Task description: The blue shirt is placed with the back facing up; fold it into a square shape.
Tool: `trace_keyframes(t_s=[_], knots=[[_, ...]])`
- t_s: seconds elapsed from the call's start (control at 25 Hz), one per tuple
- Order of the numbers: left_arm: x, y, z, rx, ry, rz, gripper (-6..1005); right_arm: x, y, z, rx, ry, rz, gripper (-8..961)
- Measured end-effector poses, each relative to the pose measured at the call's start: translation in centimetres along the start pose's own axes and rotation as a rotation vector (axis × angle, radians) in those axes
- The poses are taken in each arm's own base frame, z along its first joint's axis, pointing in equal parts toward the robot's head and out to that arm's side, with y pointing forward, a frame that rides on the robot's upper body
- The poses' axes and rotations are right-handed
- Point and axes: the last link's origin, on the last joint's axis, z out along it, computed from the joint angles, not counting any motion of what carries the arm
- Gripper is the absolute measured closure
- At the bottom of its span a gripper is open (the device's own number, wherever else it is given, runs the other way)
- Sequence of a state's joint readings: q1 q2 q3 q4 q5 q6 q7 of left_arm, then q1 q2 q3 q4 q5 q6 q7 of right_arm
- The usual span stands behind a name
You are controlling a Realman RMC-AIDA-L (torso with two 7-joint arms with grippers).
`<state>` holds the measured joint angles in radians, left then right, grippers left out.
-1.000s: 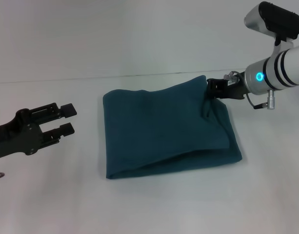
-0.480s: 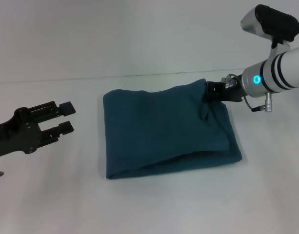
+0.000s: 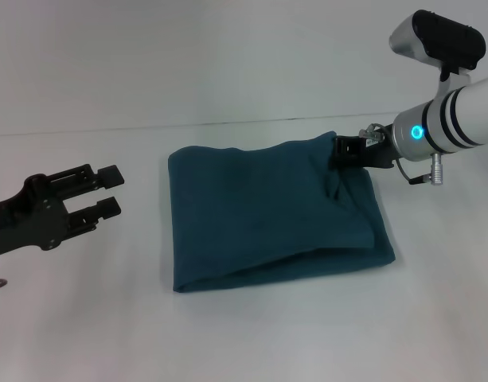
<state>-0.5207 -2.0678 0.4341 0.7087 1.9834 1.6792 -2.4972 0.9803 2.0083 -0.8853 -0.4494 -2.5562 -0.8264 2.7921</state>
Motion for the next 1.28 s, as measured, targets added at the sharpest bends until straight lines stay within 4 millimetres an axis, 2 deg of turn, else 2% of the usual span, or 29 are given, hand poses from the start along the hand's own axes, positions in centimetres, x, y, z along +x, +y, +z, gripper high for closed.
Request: trace_keyframes(t_s=[0.6,0.72,0.92,1.28], knots=[[0.02,-0.01,0.06,0.000,0.000,-0.001,356,0.26,-0.25,0.10,0.001,0.003,0.013,929],[0.03,0.00,0.09,0.000,0.000,-0.001,356,0.26,-0.21,0.11,0.001,0.003,0.010,719],[-0.01,-0.05,0.13,-0.001,0.000,-0.004,356,0.39,-0.29,0.26,0.008,0.004,0.008,678],[-0.04,-0.07,0.16,-0.004,0.001,-0.008,356,0.59,-0.53,0.50,0.021,-0.001,0.009,734]])
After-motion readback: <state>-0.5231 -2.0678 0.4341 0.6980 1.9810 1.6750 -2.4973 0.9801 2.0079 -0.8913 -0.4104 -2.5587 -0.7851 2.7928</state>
